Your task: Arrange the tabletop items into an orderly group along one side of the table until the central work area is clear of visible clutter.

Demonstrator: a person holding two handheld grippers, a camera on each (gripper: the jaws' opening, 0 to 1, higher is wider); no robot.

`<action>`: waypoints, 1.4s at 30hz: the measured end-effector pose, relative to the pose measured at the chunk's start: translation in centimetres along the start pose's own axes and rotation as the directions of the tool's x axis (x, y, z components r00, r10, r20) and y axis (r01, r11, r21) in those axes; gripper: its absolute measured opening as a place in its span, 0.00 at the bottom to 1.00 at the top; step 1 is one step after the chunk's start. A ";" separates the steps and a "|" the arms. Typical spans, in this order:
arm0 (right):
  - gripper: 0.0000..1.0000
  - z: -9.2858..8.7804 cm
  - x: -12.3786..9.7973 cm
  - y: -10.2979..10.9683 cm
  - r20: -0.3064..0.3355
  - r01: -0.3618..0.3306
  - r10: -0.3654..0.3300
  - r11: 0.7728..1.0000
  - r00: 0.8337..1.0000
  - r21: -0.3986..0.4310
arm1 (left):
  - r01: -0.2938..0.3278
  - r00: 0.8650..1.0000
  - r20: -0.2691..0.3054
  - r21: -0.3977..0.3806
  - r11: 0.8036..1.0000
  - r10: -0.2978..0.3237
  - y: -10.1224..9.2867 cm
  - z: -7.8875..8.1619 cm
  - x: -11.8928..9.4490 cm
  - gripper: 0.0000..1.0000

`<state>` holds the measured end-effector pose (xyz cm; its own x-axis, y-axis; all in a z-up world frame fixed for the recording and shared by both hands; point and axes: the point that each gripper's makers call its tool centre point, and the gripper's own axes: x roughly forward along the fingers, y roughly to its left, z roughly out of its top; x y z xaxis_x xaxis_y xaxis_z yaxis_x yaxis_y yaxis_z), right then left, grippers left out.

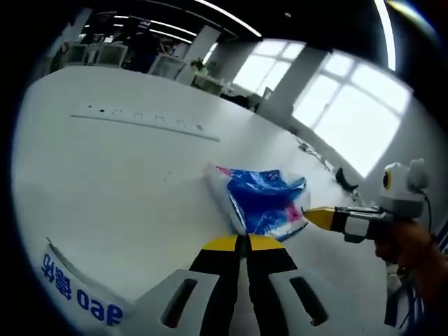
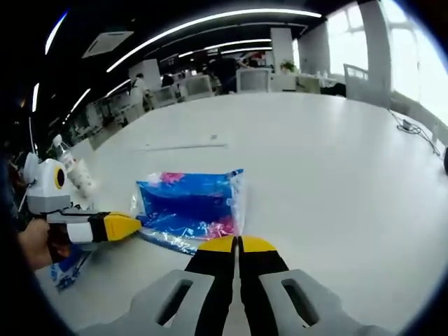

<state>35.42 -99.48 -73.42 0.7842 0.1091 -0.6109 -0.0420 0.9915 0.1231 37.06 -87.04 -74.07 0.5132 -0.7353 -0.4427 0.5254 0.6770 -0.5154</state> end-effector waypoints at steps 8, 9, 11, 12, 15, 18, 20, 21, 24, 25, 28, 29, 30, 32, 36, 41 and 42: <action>0.00 -0.1 0.1 0.0 0.002 0.010 -0.010 1.000 1.000 0.000 | -0.008 1.000 -0.001 0.002 1.000 0.008 0.1 0.0 0.1 0.02; 0.00 -0.2 0.1 0.1 0.001 0.010 -0.010 1.000 1.000 0.000 | -0.010 1.000 -0.003 0.003 1.000 0.010 0.1 0.0 0.2 0.02; 0.00 -0.3 0.1 0.0 -0.001 0.015 -0.015 1.000 1.000 -0.007 | -0.016 1.000 -0.001 0.007 1.000 0.016 0.1 0.1 0.2 0.03; 0.00 -0.3 0.1 0.0 0.000 0.016 -0.016 1.000 1.000 -0.009 | -0.020 1.000 0.002 0.013 1.000 0.020 0.1 0.1 0.2 0.04; 0.01 -0.4 0.0 0.0 -0.001 0.018 -0.018 1.000 1.000 -0.013 | -0.061 0.998 0.037 0.101 0.993 0.058 0.5 0.7 0.1 0.09; 0.05 -0.2 -0.1 -0.3 0.006 0.041 -0.040 0.999 0.999 -0.026 | -0.058 0.998 0.041 0.119 0.991 0.053 0.1 0.8 0.0 0.11; 0.07 -0.1 -0.3 -0.4 0.013 0.043 -0.042 0.999 0.999 -0.024 | -0.053 0.997 0.053 0.119 0.991 0.047 0.1 1.2 -0.1 0.16; 0.09 0.0 -0.4 -0.4 0.015 0.045 -0.045 0.999 0.999 -0.024 | -0.057 0.997 0.055 0.120 0.991 0.051 0.2 1.3 -0.2 0.18; 0.11 0.2 -0.7 -0.7 0.023 0.059 -0.059 0.998 0.998 -0.036 | -0.047 0.998 0.057 0.118 0.992 0.040 -0.3 1.4 -0.6 0.20; 0.12 0.2 -0.8 -0.7 0.026 0.060 -0.059 0.998 0.998 -0.031 | -0.044 0.998 0.060 0.133 0.990 0.036 -0.5 1.5 -0.8 0.22; 0.17 0.5 -1.2 -0.6 0.034 0.063 -0.062 0.997 0.998 -0.035 | -0.050 0.996 0.077 0.167 0.985 0.037 -0.9 1.9 -1.3 0.29; 0.20 0.7 -1.4 -0.5 0.040 0.060 -0.059 0.997 0.997 -0.038 | -0.063 0.995 0.085 0.183 0.981 0.048 -1.0 2.1 -1.6 0.33; 0.22 0.9 -1.6 -0.4 0.050 0.056 -0.054 0.998 0.997 -0.038 | -0.069 0.994 0.094 0.191 0.979 0.051 -1.1 2.3 -1.9 0.37; 0.25 1.5 -1.9 0.1 0.076 0.036 -0.032 0.998 0.997 -0.047 | -0.074 0.992 0.110 0.190 0.979 0.054 -1.1 2.8 -2.4 0.44; 0.35 2.4 -2.7 1.6 0.103 -0.016 0.023 0.997 0.994 -0.069 | -0.117 0.986 0.138 0.185 0.976 0.092 -0.4 3.4 -3.6 0.61; 0.49 3.0 -3.7 3.7 0.108 -0.075 0.085 0.993 0.990 -0.091 | -0.163 0.979 0.154 0.177 0.971 0.136 0.6 4.0 -5.2 0.81; 0.50 3.1 -3.9 4.3 0.109 -0.089 0.100 0.991 0.989 -0.101 | -0.169 0.977 0.157 0.175 0.970 0.142 0.7 4.1 -5.7 0.83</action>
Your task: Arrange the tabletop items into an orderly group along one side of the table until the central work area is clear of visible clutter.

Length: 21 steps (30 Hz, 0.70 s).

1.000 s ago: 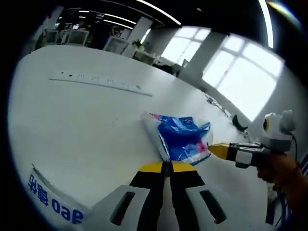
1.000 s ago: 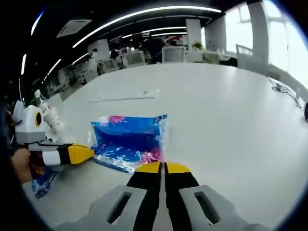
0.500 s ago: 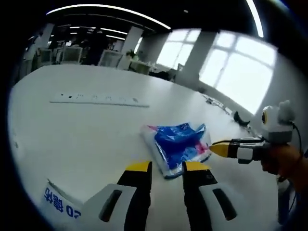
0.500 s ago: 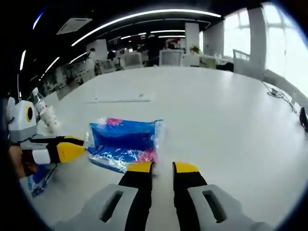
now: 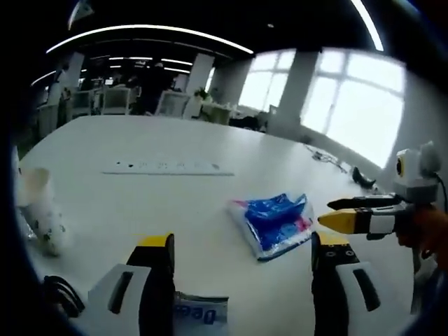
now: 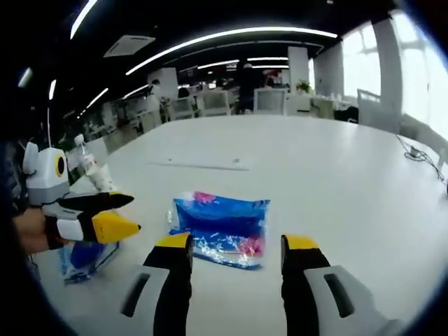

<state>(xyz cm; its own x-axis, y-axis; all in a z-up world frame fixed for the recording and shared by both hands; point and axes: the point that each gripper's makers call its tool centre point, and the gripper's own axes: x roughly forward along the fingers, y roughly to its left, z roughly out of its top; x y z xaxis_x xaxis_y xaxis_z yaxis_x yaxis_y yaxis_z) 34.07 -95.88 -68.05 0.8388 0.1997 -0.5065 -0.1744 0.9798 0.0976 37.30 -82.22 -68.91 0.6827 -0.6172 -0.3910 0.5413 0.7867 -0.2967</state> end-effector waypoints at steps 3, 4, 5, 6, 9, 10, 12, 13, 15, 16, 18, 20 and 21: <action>0.57 0.3 -0.4 1.4 -0.004 -0.035 0.035 0.999 0.999 -0.006 | -0.014 1.000 0.007 0.001 1.000 0.014 0.6 0.4 -1.2 0.92; 0.59 0.4 -0.6 1.8 -0.005 -0.039 0.039 0.999 0.999 -0.006 | -0.020 1.000 0.009 0.002 1.000 0.020 0.8 0.5 -1.6 0.94; 0.62 0.4 -0.7 2.1 -0.009 -0.046 0.045 0.999 0.999 -0.007 | -0.023 1.000 0.012 0.004 1.000 0.023 1.0 0.7 -2.0 0.97; 0.64 0.5 -0.9 2.7 -0.012 -0.056 0.056 0.998 0.998 -0.013 | -0.028 1.000 0.013 0.007 1.000 0.028 1.3 0.9 -2.5 0.98; 0.67 0.8 -1.3 4.0 -0.018 -0.074 0.074 0.997 0.997 -0.020 | -0.034 0.999 0.014 0.003 0.999 0.034 1.8 1.2 -3.8 1.00; 0.67 1.0 -1.5 4.4 -0.016 -0.076 0.076 0.997 0.997 -0.022 | -0.027 1.000 0.005 -0.004 1.000 0.027 1.8 1.2 -4.5 1.00; 0.68 1.2 -1.9 5.1 -0.019 -0.086 0.085 0.996 0.996 -0.023 | -0.015 1.000 -0.003 0.005 1.000 0.015 1.8 1.5 -5.3 1.00; 0.69 1.3 -2.0 5.5 -0.018 -0.093 0.092 0.995 0.996 -0.025 | -0.016 1.000 0.002 0.013 1.000 0.016 1.9 1.7 -5.7 1.00; 0.69 1.5 -2.4 6.1 -0.024 -0.103 0.102 0.994 0.994 -0.022 | -0.009 1.000 0.004 0.028 1.000 0.009 2.0 2.1 -6.6 1.00; 0.69 1.5 -2.6 6.5 -0.028 -0.108 0.107 0.994 0.994 -0.022 | -0.003 1.000 0.007 0.034 0.999 0.002 2.1 2.3 -7.0 1.00; 0.69 1.6 -2.9 6.9 -0.037 -0.115 0.114 0.993 0.993 -0.021 | 0.012 1.000 0.005 0.041 0.999 -0.012 2.0 2.5 -7.6 1.00; 0.69 1.5 -3.1 7.6 -0.045 -0.126 0.125 0.992 0.991 -0.027 | 0.038 0.999 0.000 0.055 0.998 -0.038 1.8 2.7 -8.5 1.00; 0.69 1.5 -3.3 8.0 -0.051 -0.134 0.133 0.991 0.990 -0.028 | 0.042 0.999 0.000 0.066 0.997 -0.042 1.8 2.7 -8.9 1.00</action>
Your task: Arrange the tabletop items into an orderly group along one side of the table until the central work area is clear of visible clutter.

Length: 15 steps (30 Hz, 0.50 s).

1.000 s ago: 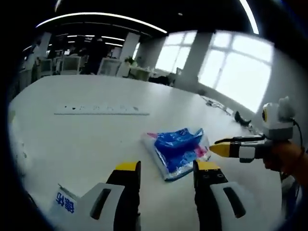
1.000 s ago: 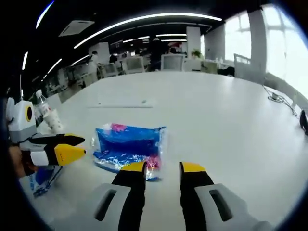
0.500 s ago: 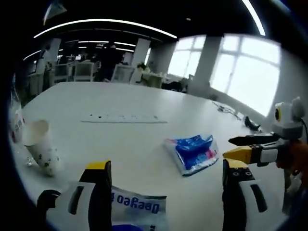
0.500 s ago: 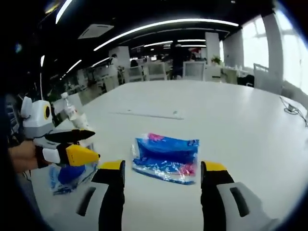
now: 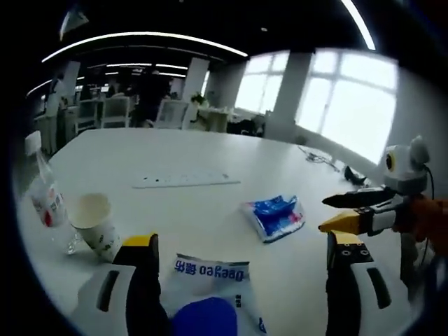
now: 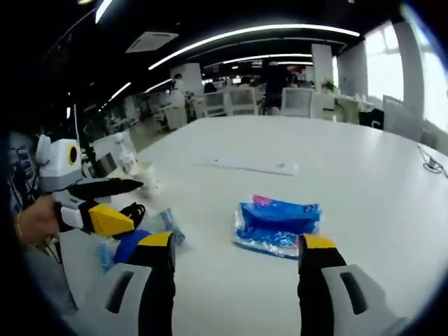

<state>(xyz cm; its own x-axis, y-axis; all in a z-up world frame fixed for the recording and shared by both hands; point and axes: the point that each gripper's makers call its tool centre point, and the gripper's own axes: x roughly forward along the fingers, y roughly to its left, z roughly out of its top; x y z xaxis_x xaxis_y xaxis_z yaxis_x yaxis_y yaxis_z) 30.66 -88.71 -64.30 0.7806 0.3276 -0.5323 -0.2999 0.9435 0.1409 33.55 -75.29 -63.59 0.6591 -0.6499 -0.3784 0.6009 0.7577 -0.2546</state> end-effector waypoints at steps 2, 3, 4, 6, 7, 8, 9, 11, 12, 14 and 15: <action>0.69 0.0 -0.2 0.7 -0.009 -0.011 0.011 1.000 1.000 0.002 | 0.015 1.000 0.002 0.033 0.999 -0.015 0.0 0.1 -1.0 1.00; 0.68 0.0 -0.3 1.0 -0.013 -0.015 0.015 1.000 1.000 0.004 | 0.016 1.000 0.001 0.038 0.999 -0.016 0.1 0.1 -1.4 1.00; 0.68 0.0 -0.4 1.2 -0.014 -0.016 0.016 1.000 1.000 0.007 | 0.014 1.000 -0.001 0.040 0.999 -0.014 0.3 0.0 -1.8 1.00; 0.68 0.1 -0.7 2.0 -0.020 -0.026 0.027 1.000 0.999 0.009 | -0.001 1.000 0.007 0.053 0.999 0.000 0.9 -0.1 -2.8 1.00; 0.68 0.1 -0.7 2.4 -0.022 -0.031 0.031 0.999 0.999 0.010 | -0.004 1.000 -0.003 0.058 0.998 0.004 1.2 -0.3 -3.4 1.00; 0.68 0.1 -0.8 2.7 -0.024 -0.037 0.038 0.999 0.999 0.009 | -0.005 1.000 -0.011 0.058 0.998 0.006 1.5 -0.4 -3.7 1.00; 0.68 0.1 -0.9 3.5 -0.028 -0.050 0.050 0.999 0.998 0.002 | -0.002 1.000 -0.012 0.061 0.998 0.003 1.8 -0.5 -4.2 1.00; 0.68 0.0 -1.0 4.3 -0.035 -0.063 0.063 0.998 0.997 -0.010 | -0.002 1.000 -0.015 0.068 0.998 0.003 2.1 -0.4 -5.1 1.00; 0.68 0.0 -1.0 4.6 -0.038 -0.068 0.068 0.998 0.997 -0.013 | 0.001 1.000 -0.018 0.079 0.997 0.000 2.2 -0.4 -5.5 1.00; 0.68 0.0 -1.0 5.6 -0.043 -0.088 0.087 0.996 0.995 -0.016 | 0.000 1.000 -0.025 0.100 0.995 0.002 2.3 -0.3 -6.2 1.00; 0.68 0.1 -1.0 5.9 -0.044 -0.092 0.091 0.996 0.995 -0.014 | 0.002 1.000 -0.027 0.108 0.994 0.001 2.4 -0.4 -6.5 1.00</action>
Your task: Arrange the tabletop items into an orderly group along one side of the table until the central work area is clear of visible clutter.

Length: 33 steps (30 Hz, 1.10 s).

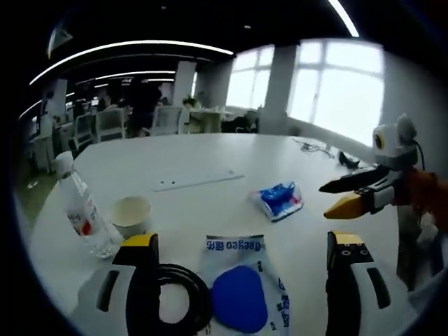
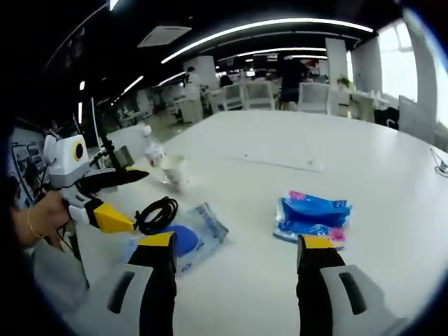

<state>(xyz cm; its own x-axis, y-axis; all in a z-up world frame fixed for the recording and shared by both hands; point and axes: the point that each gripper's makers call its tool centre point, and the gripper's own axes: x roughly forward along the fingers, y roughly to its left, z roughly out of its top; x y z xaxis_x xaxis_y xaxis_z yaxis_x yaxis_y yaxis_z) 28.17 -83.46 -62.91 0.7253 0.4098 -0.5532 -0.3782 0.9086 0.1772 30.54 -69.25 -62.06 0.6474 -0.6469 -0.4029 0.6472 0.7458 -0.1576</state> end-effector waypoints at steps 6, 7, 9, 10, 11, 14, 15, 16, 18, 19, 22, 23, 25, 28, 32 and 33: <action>0.67 0.4 0.7 2.4 -0.006 -0.055 0.055 0.998 0.998 -0.001 | 0.009 1.000 0.002 0.006 1.000 -0.009 0.1 -0.2 -1.8 1.00; 0.67 0.4 0.8 2.7 -0.008 -0.057 0.057 0.998 0.998 -0.005 | 0.005 1.000 0.004 0.010 1.000 -0.005 0.2 -0.3 -2.2 1.00; 0.67 0.3 1.1 3.3 -0.021 -0.065 0.065 0.998 0.998 -0.017 | -0.009 1.000 -0.001 0.017 1.000 0.009 0.5 -0.7 -2.9 1.00; 0.67 0.3 1.3 3.6 -0.022 -0.070 0.070 0.997 0.997 -0.019 | -0.016 1.000 0.000 0.017 1.000 0.016 0.7 -0.8 -3.1 1.00; 0.67 0.2 1.4 3.8 -0.027 -0.078 0.077 0.997 0.997 -0.021 | -0.023 1.000 0.005 0.016 1.000 0.023 0.9 -0.9 -3.4 1.00; 0.66 -0.1 1.8 4.7 -0.043 -0.093 0.091 0.995 0.995 -0.033 | -0.042 0.999 0.006 0.002 0.999 0.042 1.7 -1.3 -4.1 0.99; 0.66 -0.2 2.0 5.0 -0.048 -0.099 0.097 0.994 0.994 -0.042 | -0.053 0.999 0.008 -0.003 0.999 0.053 2.1 -1.4 -4.3 0.99; 0.65 -0.3 2.1 5.2 -0.051 -0.103 0.101 0.994 0.994 -0.045 | -0.063 0.998 0.009 -0.006 0.998 0.063 2.5 -1.5 -4.6 0.98; 0.65 -0.3 2.3 5.6 -0.054 -0.110 0.107 0.993 0.993 -0.044 | -0.087 0.996 0.004 -0.019 0.996 0.087 3.4 -1.9 -5.2 0.97; 0.64 -0.3 2.4 5.7 -0.053 -0.113 0.110 0.993 0.992 -0.045 | -0.095 0.995 0.007 -0.022 0.995 0.095 3.6 -2.1 -5.4 0.97; 0.63 -0.3 2.9 6.3 -0.054 -0.127 0.124 0.991 0.991 -0.047 | -0.130 0.992 0.001 -0.037 0.991 0.130 4.9 -2.8 -6.1 0.94; 0.62 -0.3 3.0 6.5 -0.056 -0.130 0.127 0.990 0.990 -0.048 | -0.141 0.990 0.011 -0.041 0.989 0.142 5.3 -2.8 -6.3 0.93; 0.62 -0.4 3.4 6.8 -0.060 -0.137 0.134 0.989 0.989 -0.054 | -0.150 0.988 0.030 -0.069 0.986 0.153 5.8 -3.0 -6.6 0.90; 0.62 -0.5 4.1 7.4 -0.060 -0.157 0.154 0.986 0.986 -0.060 | -0.171 0.985 0.022 -0.078 0.982 0.173 6.4 -3.5 -6.8 0.88; 0.58 -0.5 4.9 8.2 -0.060 -0.182 0.178 0.981 0.982 -0.067 | -0.199 0.979 0.013 -0.099 0.975 0.202 7.3 -4.4 -7.1 0.85; 0.57 -0.5 5.3 8.5 -0.059 -0.193 0.189 0.979 0.980 -0.071 | -0.211 0.977 0.015 -0.110 0.971 0.214 7.5 -4.7 -7.3 0.84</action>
<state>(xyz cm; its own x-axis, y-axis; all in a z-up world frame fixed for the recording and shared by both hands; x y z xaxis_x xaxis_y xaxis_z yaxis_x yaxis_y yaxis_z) 28.47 -73.63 -64.75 0.6055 0.5689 -0.5566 -0.5514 0.8042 0.2221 28.85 -58.19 -64.51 0.7766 -0.4748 -0.4142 0.4479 0.8783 -0.1670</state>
